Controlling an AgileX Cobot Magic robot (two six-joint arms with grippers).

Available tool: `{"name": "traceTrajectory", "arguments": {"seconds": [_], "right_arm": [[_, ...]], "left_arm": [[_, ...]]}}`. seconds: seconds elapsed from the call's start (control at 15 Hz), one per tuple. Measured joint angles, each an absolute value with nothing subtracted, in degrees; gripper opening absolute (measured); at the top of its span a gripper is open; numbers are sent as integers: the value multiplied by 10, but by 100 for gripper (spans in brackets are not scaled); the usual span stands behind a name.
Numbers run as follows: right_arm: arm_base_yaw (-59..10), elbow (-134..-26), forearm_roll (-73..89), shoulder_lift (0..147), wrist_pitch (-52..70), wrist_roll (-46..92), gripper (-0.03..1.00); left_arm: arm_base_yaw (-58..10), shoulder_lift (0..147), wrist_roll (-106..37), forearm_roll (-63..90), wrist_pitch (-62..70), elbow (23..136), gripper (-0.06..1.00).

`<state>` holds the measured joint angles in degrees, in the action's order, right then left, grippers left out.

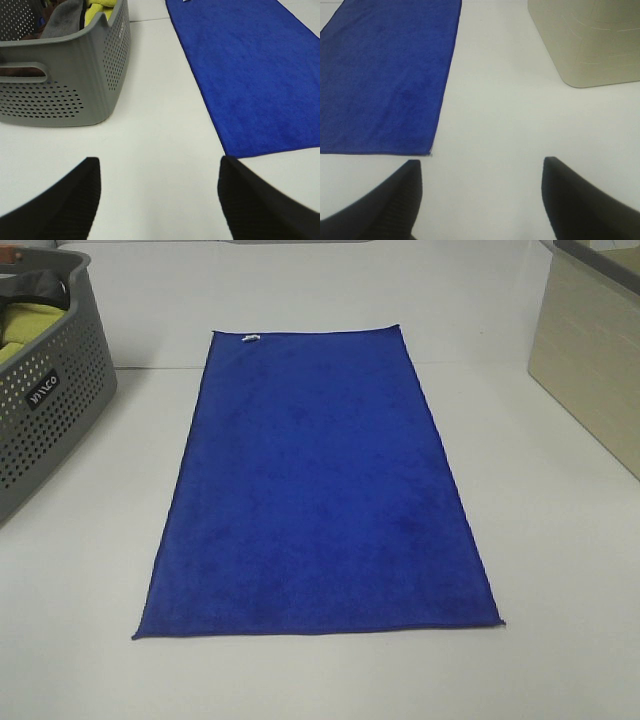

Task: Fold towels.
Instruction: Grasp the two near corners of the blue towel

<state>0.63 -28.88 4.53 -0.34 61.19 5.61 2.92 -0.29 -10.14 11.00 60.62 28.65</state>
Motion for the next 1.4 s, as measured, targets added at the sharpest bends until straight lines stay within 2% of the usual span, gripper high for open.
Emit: {"name": "traceTrajectory", "arguments": {"seconds": [1.4], "right_arm": [[6, -289, 45, -3, 612, 56, 65]], "left_arm": [[29, -3, -101, 110, 606, 286, 64]]}}
